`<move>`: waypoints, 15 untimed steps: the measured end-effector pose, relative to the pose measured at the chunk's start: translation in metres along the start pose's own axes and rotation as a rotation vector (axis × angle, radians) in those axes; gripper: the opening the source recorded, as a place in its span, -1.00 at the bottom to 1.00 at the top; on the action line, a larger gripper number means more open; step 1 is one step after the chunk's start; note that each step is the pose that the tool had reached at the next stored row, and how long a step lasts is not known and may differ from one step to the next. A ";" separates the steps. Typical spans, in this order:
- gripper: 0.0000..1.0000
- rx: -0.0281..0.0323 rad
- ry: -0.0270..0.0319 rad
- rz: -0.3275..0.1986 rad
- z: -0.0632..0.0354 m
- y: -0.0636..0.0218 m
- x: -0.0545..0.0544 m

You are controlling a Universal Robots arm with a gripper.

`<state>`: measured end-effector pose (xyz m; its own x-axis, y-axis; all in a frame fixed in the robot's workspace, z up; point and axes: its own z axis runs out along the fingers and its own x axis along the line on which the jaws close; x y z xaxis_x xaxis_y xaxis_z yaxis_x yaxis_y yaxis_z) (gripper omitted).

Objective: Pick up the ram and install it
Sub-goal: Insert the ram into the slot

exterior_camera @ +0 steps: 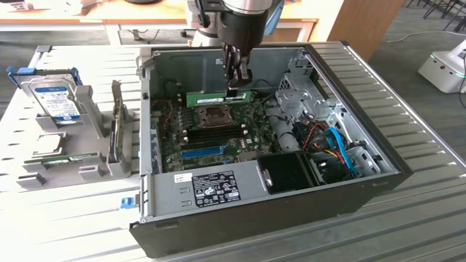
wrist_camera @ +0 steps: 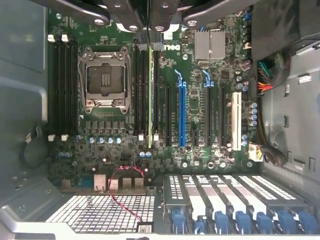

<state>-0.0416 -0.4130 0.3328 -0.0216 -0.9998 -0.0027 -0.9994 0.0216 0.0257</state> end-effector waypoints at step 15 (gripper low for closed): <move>-0.76 0.0000 0.0000 0.000 0.0272 -0.0007 0.000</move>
<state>-0.0416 -0.4130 0.3056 -0.0216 -0.9998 -0.0028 -0.9994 0.0216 0.0256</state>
